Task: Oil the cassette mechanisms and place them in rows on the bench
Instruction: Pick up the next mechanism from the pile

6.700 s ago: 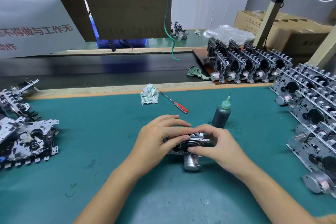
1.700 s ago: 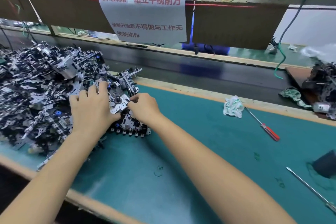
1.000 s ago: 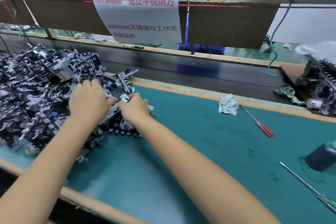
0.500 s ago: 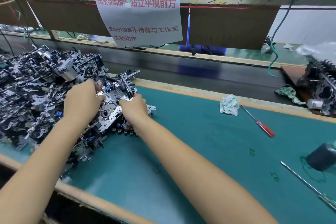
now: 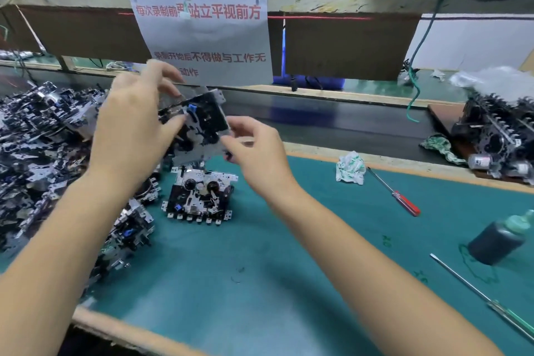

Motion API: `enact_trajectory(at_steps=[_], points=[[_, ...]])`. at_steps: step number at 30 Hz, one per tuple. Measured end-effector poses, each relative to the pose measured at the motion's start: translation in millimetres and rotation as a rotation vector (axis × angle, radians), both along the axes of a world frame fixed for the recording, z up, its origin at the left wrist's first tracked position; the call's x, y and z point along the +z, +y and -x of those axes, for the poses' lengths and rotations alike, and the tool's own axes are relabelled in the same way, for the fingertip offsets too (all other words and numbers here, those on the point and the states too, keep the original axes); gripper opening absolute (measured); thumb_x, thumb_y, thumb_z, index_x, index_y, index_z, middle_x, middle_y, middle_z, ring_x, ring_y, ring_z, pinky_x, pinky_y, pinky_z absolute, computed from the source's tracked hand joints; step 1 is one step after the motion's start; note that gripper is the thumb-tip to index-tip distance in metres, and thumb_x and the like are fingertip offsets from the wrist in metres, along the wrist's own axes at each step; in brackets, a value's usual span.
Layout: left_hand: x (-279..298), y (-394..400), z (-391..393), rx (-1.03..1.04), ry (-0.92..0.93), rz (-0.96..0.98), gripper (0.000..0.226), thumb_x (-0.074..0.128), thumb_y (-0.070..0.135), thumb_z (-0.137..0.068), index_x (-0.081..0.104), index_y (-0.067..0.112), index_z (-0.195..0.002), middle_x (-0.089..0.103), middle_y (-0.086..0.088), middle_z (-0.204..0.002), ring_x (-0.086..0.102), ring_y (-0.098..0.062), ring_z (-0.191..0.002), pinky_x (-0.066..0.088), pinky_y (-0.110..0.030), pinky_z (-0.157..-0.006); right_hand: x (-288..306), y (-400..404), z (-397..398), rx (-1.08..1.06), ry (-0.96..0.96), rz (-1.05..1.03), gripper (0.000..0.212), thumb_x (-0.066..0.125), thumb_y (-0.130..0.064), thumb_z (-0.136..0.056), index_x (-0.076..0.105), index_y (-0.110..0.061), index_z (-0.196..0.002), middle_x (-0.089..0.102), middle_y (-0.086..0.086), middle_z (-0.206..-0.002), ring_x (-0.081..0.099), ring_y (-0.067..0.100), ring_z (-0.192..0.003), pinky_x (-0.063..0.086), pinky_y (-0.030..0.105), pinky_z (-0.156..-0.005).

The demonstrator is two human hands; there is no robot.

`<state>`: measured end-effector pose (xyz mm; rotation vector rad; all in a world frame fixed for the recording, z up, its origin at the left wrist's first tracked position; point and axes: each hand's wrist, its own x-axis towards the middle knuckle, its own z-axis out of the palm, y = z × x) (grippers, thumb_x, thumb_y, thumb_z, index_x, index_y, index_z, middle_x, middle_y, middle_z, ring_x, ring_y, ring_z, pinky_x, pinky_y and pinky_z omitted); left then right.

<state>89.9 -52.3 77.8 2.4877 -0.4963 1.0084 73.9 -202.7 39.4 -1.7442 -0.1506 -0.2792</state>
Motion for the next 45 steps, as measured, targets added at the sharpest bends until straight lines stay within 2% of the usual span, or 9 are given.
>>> enact_trajectory(at_steps=[5,12,15,19,24,28,33,40,45], points=[[-6,-69,15,-0.303,0.101,-0.243,0.046,0.075,0.014,-0.076,0.05,0.019,-0.115,0.06,0.007,-0.089,0.044,-0.019,-0.093,0.04,-0.036,-0.08,-26,-90,50,0.04,0.029,-0.018,0.023,0.056,0.003,-0.089,0.068,-0.017,-0.087,0.066,-0.002,-0.085,0.059,0.007,-0.066,0.06,0.032,-0.066],[-52,-169,49,-0.694,0.22,-0.216,0.039,0.073,0.014,-0.08,0.056,0.015,-0.114,0.056,-0.001,-0.096,0.048,-0.021,-0.093,0.03,-0.023,-0.075,-63,-201,119,-0.192,0.089,0.109,0.03,0.059,0.002,-0.087,0.069,-0.026,-0.087,0.068,-0.01,-0.09,0.066,0.01,-0.075,0.058,0.028,-0.074],[-64,-204,69,-0.73,0.11,-0.258,0.028,0.072,0.002,-0.073,0.066,0.006,-0.1,0.06,-0.01,-0.088,0.056,-0.029,-0.08,0.038,-0.028,-0.071,-71,-228,133,-0.283,0.057,0.162,0.035,0.061,0.009,-0.084,0.069,-0.025,-0.086,0.067,0.003,-0.091,0.064,0.008,-0.084,0.05,0.019,-0.081],[-102,-227,96,-0.724,-0.219,-0.333,0.01,0.069,0.0,-0.077,0.072,0.008,-0.082,0.061,-0.005,-0.07,0.054,-0.024,-0.058,0.046,-0.032,-0.053,-88,-244,149,-0.34,0.047,0.331,0.061,0.057,0.026,-0.073,0.068,-0.033,-0.086,0.066,-0.01,-0.096,0.059,-0.007,-0.093,0.044,0.009,-0.082],[-138,-228,114,-0.782,-0.351,-0.31,0.017,0.047,0.003,-0.094,0.063,0.007,-0.092,0.061,-0.003,-0.067,0.052,-0.021,-0.055,0.044,-0.029,-0.051,-108,-254,166,-0.349,0.028,0.714,0.069,0.053,0.027,-0.061,0.067,-0.018,-0.111,0.058,-0.015,-0.109,0.053,0.0,-0.103,0.036,0.004,-0.09],[-158,-229,119,-0.869,-0.378,-0.307,0.009,0.06,0.014,-0.09,0.067,0.017,-0.086,0.058,0.002,-0.067,0.052,-0.018,-0.058,0.046,-0.026,-0.058,-114,-250,171,-0.34,0.061,0.756,0.058,0.06,0.018,-0.072,0.065,-0.019,-0.116,0.056,-0.015,-0.109,0.052,-0.003,-0.101,0.034,0.003,-0.087],[-163,-231,116,-0.933,-0.243,-0.327,0.006,0.065,0.024,-0.087,0.07,0.024,-0.086,0.062,0.004,-0.081,0.057,-0.017,-0.073,0.047,-0.029,-0.073,-119,-258,171,-0.432,0.047,0.892,0.043,0.064,0.02,-0.072,0.07,-0.009,-0.103,0.068,0.002,-0.094,0.065,0.024,-0.087,0.042,0.021,-0.079],[-154,-201,82,-1.03,0.449,-0.228,0.108,0.074,0.073,-0.052,0.022,0.044,-0.142,0.019,0.016,-0.147,0.021,-0.004,-0.138,0.014,-0.02,-0.114,-122,-263,172,-0.434,0.105,0.871,0.04,0.06,0.017,-0.078,0.07,-0.012,-0.104,0.068,-0.001,-0.095,0.062,0.022,-0.092,0.038,0.016,-0.081],[-157,-195,68,-1.036,0.697,-0.207,0.114,0.079,0.068,-0.053,0.004,0.061,-0.139,0.018,0.038,-0.139,0.023,0.009,-0.133,0.022,-0.016,-0.11,-123,-263,174,-0.441,0.15,0.847,0.039,0.057,0.013,-0.082,0.068,-0.016,-0.106,0.066,-0.006,-0.097,0.059,0.016,-0.095,0.034,0.011,-0.081]])
